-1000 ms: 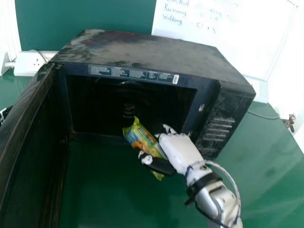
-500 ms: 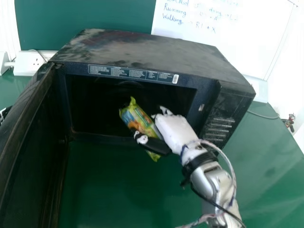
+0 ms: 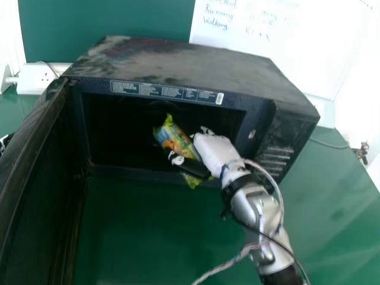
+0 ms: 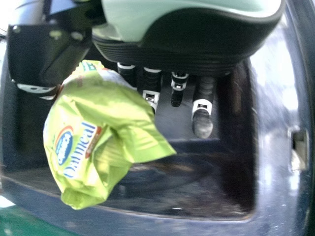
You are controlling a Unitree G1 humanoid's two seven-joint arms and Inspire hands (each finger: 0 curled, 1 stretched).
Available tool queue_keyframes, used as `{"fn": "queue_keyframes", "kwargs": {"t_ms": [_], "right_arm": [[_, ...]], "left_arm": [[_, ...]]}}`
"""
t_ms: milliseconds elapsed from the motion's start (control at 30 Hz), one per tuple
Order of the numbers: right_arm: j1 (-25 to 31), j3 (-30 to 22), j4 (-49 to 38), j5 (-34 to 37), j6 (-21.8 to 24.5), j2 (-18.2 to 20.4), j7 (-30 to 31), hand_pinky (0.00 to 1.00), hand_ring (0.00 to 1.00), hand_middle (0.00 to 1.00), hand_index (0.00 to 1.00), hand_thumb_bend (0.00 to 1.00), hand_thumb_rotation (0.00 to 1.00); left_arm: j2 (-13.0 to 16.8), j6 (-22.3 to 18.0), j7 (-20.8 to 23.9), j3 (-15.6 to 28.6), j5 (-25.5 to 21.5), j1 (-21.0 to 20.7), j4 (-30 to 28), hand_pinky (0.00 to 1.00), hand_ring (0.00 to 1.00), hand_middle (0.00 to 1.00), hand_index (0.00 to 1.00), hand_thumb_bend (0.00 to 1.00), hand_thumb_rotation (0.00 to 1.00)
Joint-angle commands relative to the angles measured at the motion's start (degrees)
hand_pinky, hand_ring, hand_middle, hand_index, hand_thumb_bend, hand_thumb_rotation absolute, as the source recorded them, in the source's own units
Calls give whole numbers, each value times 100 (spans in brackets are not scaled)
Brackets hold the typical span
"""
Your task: Put biscuit inside oven
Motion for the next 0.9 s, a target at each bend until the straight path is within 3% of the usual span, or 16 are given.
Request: {"fn": "queue_keyframes", "kwargs": {"t_ms": [0, 667, 867], "right_arm": [[-255, 29, 224, 76, -32, 21, -179, 10, 15, 46, 48, 52, 0], [-1176, 334, 1878, 418, -132, 145, -581, 11, 16, 46, 48, 52, 0], [-1427, 336, 2383, 557, -75, 269, -764, 11, 15, 46, 48, 52, 0]], "left_arm": [[-67, -28, 22, 26, -35, 53, -5, 89, 83, 84, 82, 87, 77], [-85, -39, 39, 26, -14, 121, -100, 90, 85, 85, 83, 90, 85], [-93, 17, 57, 18, -34, 154, -166, 92, 86, 86, 84, 84, 79]]}}
